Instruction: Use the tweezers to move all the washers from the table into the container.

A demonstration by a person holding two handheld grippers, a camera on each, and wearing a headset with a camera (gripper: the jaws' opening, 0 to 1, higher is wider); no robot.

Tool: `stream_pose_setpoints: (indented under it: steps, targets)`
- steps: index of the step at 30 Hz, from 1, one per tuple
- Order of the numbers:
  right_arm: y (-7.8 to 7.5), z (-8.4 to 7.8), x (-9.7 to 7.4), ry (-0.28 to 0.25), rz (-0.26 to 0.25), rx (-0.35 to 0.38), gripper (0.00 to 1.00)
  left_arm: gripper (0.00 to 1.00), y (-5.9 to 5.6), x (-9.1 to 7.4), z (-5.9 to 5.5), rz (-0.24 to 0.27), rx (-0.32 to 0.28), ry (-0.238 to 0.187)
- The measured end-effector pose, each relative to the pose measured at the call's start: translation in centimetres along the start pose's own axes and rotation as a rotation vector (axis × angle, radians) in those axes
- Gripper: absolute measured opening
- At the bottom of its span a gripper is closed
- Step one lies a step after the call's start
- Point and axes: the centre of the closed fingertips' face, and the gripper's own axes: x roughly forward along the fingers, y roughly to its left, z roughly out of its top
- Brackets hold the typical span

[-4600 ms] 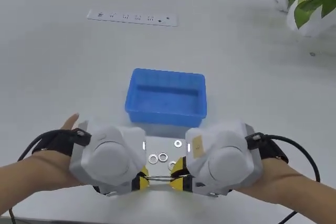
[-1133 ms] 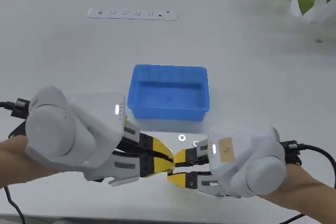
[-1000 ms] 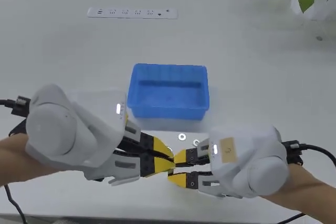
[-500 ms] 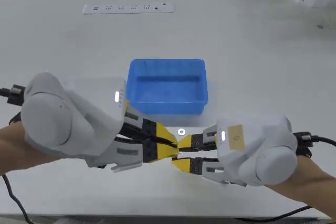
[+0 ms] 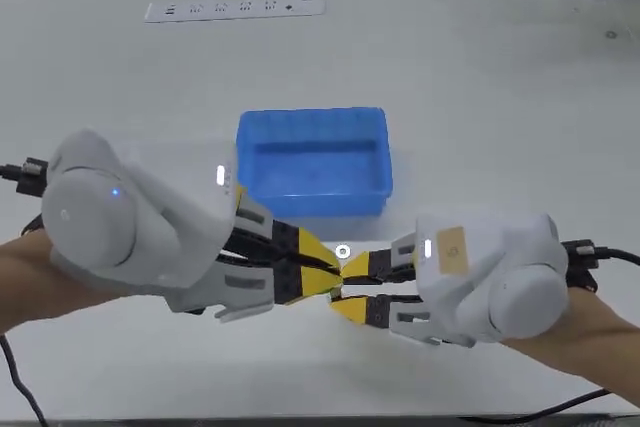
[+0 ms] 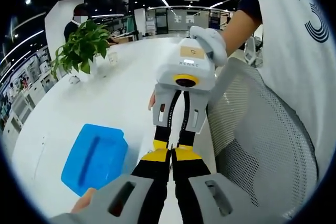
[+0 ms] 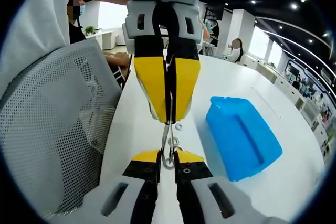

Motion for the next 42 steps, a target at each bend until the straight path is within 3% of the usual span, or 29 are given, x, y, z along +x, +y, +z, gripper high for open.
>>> stream_pose_setpoints:
  steps: [14, 17, 42]
  targets:
    - [0.20, 0.01, -0.20, 0.000, 0.000, 0.018, 0.12, 0.05, -0.10, -0.06, 0.15, -0.011, -0.023, -0.009]
    - [0.15, -0.14, -0.11, 0.003, 0.000, 0.023, 0.12, 0.05, -0.11, 0.13, -0.24, -0.011, -0.014, 0.009]
    - [0.28, -0.32, 0.29, 0.009, 0.010, 0.034, 0.10, 0.05, 0.32, 0.23, -0.20, -0.015, -0.055, 0.023]
